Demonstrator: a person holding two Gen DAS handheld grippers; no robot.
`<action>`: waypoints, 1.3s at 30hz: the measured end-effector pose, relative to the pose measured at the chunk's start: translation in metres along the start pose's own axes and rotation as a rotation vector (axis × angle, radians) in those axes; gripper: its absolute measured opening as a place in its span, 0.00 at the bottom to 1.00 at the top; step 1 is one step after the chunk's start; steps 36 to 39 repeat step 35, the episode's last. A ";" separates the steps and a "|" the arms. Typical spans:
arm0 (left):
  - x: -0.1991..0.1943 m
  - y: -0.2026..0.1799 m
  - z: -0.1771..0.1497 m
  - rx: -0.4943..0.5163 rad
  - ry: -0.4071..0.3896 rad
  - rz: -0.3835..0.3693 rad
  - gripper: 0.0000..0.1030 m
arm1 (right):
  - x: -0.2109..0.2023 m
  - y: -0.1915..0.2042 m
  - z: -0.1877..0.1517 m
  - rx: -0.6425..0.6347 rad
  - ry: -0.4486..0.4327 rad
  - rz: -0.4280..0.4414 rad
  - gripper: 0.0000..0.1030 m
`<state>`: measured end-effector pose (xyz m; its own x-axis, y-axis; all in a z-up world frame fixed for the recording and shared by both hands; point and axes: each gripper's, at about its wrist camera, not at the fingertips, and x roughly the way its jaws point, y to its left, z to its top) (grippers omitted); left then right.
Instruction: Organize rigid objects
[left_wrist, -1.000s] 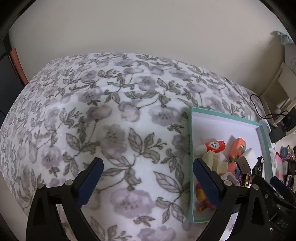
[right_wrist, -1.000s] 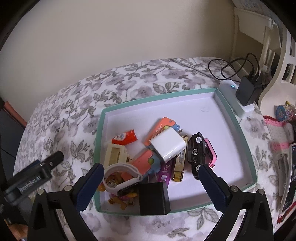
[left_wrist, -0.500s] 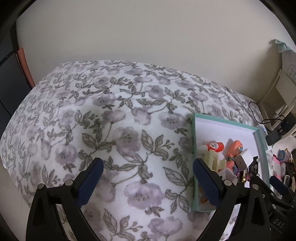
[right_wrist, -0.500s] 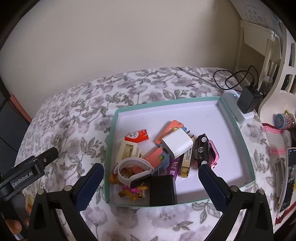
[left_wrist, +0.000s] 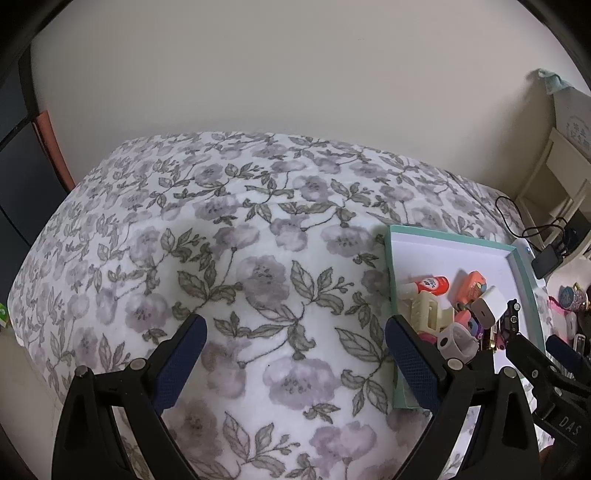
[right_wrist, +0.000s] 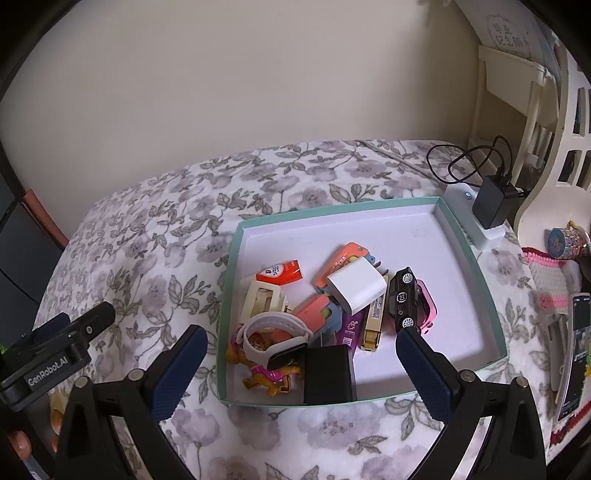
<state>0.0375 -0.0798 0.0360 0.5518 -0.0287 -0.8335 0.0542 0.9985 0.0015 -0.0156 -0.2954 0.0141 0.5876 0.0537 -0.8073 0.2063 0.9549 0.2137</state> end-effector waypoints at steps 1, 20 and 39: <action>-0.001 0.000 0.000 0.003 -0.004 -0.003 0.95 | 0.000 0.000 0.000 -0.001 -0.001 -0.004 1.00; -0.007 -0.008 -0.006 0.055 -0.017 0.041 0.95 | -0.001 0.000 0.000 -0.003 -0.003 -0.009 1.00; -0.010 -0.007 -0.008 0.048 -0.028 0.058 0.95 | -0.002 0.000 -0.002 -0.002 0.002 -0.010 1.00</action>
